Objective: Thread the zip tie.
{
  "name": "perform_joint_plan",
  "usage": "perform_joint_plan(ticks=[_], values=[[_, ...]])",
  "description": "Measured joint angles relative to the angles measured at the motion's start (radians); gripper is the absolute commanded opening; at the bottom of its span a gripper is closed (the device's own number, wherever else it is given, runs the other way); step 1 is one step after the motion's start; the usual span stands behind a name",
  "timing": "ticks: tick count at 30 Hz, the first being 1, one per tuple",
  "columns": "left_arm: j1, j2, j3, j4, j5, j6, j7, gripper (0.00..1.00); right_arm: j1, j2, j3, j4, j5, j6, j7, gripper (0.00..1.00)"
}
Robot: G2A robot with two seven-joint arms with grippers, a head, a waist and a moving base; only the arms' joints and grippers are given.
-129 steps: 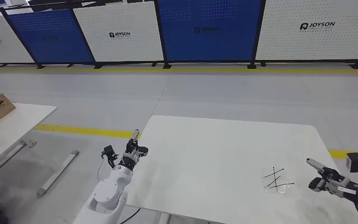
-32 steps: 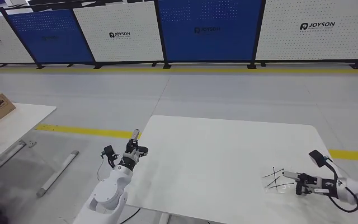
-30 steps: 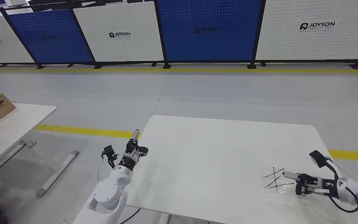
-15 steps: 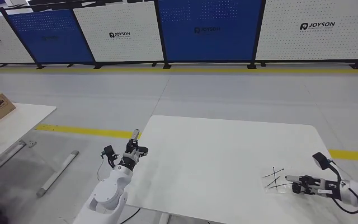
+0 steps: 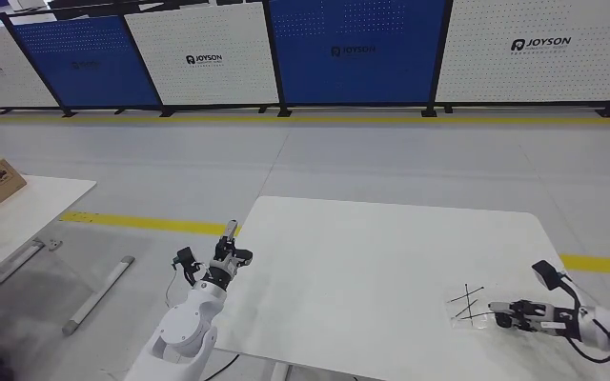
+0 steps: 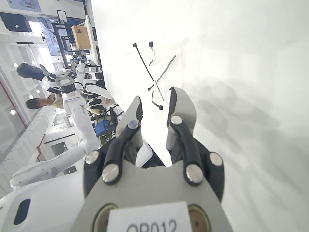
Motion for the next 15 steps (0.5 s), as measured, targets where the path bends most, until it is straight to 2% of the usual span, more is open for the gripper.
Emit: perform_joint_plan(ticks=[2,8,11,15], values=[[0.0,0.0,0.0,0.0,0.0,0.0,0.0,1.0,0.001,0.0,-0.002,0.003,0.003,0.0,-0.001,0.26],[0.0,0.0,0.0,0.0,0.0,0.0,0.0,1.0,0.006,0.002,-0.011,0.012,0.01,0.007,-0.002,0.2],[0.0,0.0,0.0,0.0,0.0,0.0,0.0,1.0,0.009,0.003,-0.015,0.015,0.012,0.008,-0.001,0.02],[0.0,0.0,0.0,0.0,0.0,0.0,0.0,1.0,0.011,0.005,-0.019,0.016,0.011,0.013,-0.009,0.0]])
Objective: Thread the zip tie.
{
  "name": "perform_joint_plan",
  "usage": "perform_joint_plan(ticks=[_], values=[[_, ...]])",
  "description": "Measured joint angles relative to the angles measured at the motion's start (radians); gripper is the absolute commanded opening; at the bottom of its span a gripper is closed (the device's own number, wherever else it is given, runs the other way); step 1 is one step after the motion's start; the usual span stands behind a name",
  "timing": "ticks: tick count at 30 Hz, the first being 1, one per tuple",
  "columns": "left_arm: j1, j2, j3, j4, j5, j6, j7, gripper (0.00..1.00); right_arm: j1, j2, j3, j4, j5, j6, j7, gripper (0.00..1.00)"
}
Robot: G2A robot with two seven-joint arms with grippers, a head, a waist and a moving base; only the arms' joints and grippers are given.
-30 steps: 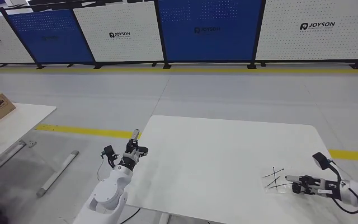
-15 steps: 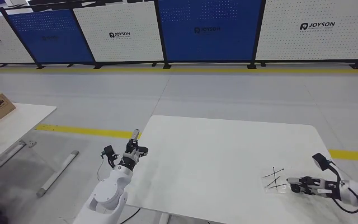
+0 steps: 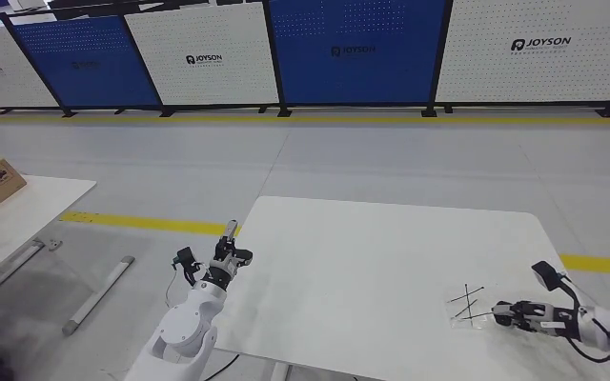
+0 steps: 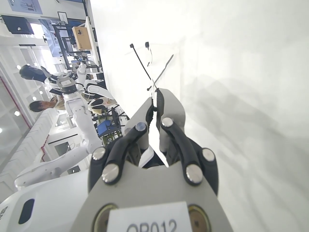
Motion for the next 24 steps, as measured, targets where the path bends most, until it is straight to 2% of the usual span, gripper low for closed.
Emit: perform_joint_plan(ticks=[4,9,16,19,24], values=[[0.0,0.0,0.0,0.0,0.0,0.0,0.0,1.0,-0.01,0.003,0.005,-0.014,0.007,-0.001,-0.018,0.0],[0.0,0.0,0.0,0.0,0.0,0.0,0.0,1.0,-0.047,0.012,0.051,-0.035,0.07,-0.049,-0.02,0.0],[0.0,0.0,0.0,0.0,0.0,0.0,0.0,1.0,-0.122,0.027,0.138,-0.064,0.254,-0.148,0.052,0.0],[0.0,0.0,0.0,0.0,0.0,0.0,0.0,1.0,-0.155,0.031,0.138,-0.089,0.351,-0.167,0.054,0.0],[0.0,0.0,0.0,0.0,0.0,0.0,0.0,1.0,-0.152,0.031,0.137,-0.087,0.333,-0.166,0.053,0.0]])
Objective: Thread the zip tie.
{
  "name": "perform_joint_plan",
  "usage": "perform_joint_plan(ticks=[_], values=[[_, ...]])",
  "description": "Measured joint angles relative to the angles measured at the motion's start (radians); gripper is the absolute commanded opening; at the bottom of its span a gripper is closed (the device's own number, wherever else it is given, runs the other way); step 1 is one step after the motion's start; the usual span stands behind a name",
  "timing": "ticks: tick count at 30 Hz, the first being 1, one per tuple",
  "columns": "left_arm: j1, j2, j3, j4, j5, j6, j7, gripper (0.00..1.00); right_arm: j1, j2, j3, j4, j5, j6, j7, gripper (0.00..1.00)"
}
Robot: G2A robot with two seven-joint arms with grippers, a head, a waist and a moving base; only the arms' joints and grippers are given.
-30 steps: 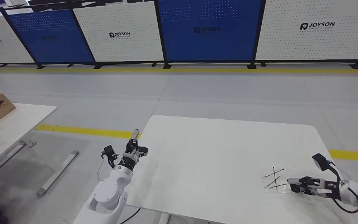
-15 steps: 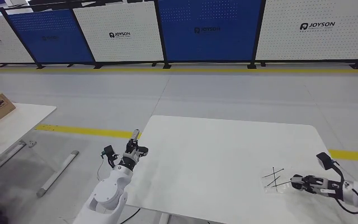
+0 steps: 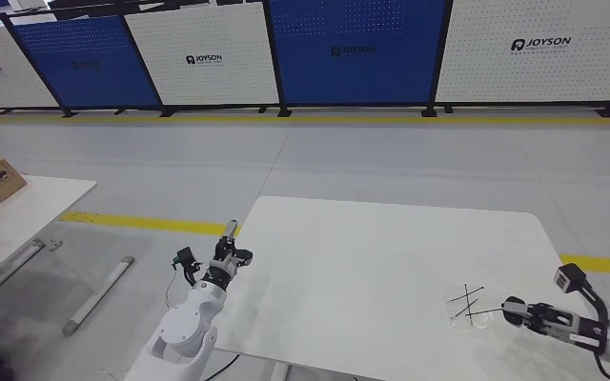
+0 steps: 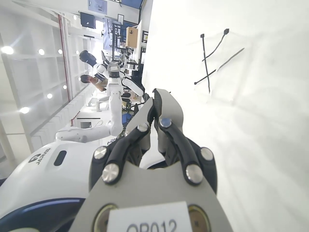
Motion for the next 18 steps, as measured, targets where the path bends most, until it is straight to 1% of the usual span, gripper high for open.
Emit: perform_joint_plan(ticks=[7,9,11,13,15,18], values=[[0.0,0.0,0.0,0.0,0.0,0.0,0.0,1.0,-0.001,0.0,0.0,-0.002,0.002,0.0,-0.002,0.0],[0.0,0.0,0.0,0.0,0.0,0.0,0.0,1.0,-0.013,-0.003,-0.001,-0.026,0.029,-0.002,-0.027,0.0],[0.0,0.0,0.0,0.0,0.0,0.0,0.0,1.0,-0.028,-0.005,0.011,-0.051,0.074,-0.021,-0.046,0.0],[0.0,0.0,0.0,0.0,0.0,0.0,0.0,1.0,-0.049,-0.006,0.03,-0.091,0.136,-0.042,-0.054,0.0],[0.0,0.0,0.0,0.0,0.0,0.0,0.0,1.0,-0.071,-0.007,0.045,-0.139,0.165,-0.05,-0.086,0.0],[0.0,0.0,0.0,0.0,0.0,0.0,0.0,1.0,-0.115,-0.012,0.044,-0.249,0.175,-0.017,-0.197,0.0]])
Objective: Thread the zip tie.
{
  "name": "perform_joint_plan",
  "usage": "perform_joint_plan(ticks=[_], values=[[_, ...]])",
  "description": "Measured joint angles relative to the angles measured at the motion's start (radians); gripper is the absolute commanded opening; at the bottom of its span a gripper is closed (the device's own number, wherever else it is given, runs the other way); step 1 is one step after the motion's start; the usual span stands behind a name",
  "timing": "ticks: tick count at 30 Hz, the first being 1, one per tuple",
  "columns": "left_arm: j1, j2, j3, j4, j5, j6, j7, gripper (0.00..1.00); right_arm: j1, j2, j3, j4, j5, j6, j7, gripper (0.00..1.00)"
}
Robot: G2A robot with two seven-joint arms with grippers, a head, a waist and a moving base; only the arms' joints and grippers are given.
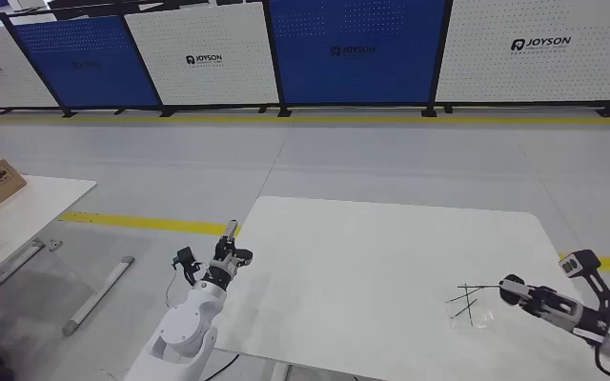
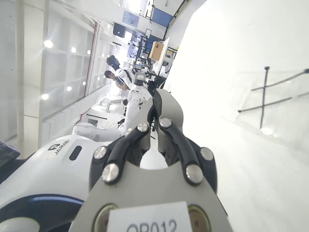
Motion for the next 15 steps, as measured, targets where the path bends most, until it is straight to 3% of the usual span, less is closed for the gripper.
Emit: perform_joint_plan(ticks=[4,15], values=[[0.0,0.0,0.0,0.0,0.0,0.0,0.0,1.0,-0.016,-0.012,-0.05,-0.096,0.005,0.059,-0.113,0.0],[0.0,0.0,0.0,0.0,0.0,0.0,0.0,1.0,-0.012,-0.013,-0.057,-0.094,0.008,0.066,-0.11,0.0]])
